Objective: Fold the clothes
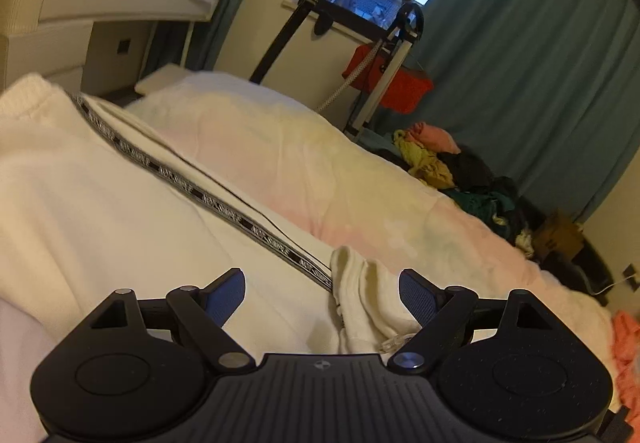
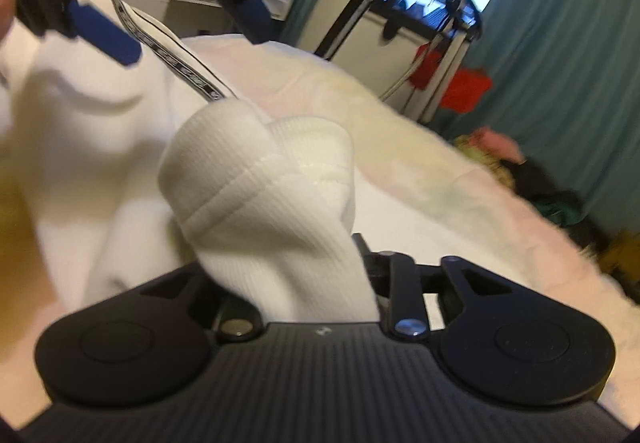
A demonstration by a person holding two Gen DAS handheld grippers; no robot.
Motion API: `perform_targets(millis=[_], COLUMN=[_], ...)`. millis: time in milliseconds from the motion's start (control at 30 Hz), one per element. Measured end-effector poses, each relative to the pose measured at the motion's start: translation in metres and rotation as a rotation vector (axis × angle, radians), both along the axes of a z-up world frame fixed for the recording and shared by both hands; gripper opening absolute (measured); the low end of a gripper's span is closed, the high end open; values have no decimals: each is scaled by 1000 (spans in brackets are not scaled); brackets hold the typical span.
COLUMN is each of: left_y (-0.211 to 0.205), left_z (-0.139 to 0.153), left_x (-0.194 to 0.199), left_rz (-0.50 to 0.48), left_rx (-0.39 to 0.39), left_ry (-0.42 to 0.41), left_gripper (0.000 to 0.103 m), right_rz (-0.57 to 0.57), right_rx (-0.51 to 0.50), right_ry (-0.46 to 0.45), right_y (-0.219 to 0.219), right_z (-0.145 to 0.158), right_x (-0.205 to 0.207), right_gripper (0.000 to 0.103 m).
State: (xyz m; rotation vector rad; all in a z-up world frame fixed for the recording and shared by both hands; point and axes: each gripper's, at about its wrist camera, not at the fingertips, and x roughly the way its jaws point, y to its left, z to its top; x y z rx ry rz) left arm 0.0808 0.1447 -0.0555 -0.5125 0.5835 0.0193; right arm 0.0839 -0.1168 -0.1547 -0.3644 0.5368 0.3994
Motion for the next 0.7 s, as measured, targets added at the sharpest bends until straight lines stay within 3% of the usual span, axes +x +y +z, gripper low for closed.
perform_targets(millis=[33, 200, 400, 500, 600, 700], left_y=[1, 2, -10, -27, -43, -56], left_z=[-2, -6, -9, -15, -21, -22], left_x=[1, 1, -7, -12, -13, -15], left_rz=[-9, -46, -138, -212, -253, -291], left_rx=[-19, -21, -38, -36, -6, 55], left_ry=[5, 26, 37, 50, 56, 28], left_gripper=[86, 86, 86, 85, 80, 78], right_rz=[9, 52, 83, 45, -35, -164], right_rx=[26, 154, 323, 464, 544, 546], right_ry=[26, 159, 312, 363, 328, 270], right_y=[-2, -11, -33, -61, -86, -103], right_z=[3, 16, 33, 44, 49, 50], right_x=[0, 0, -4, -12, -17, -10], right_gripper=[36, 79, 79, 80, 80, 80])
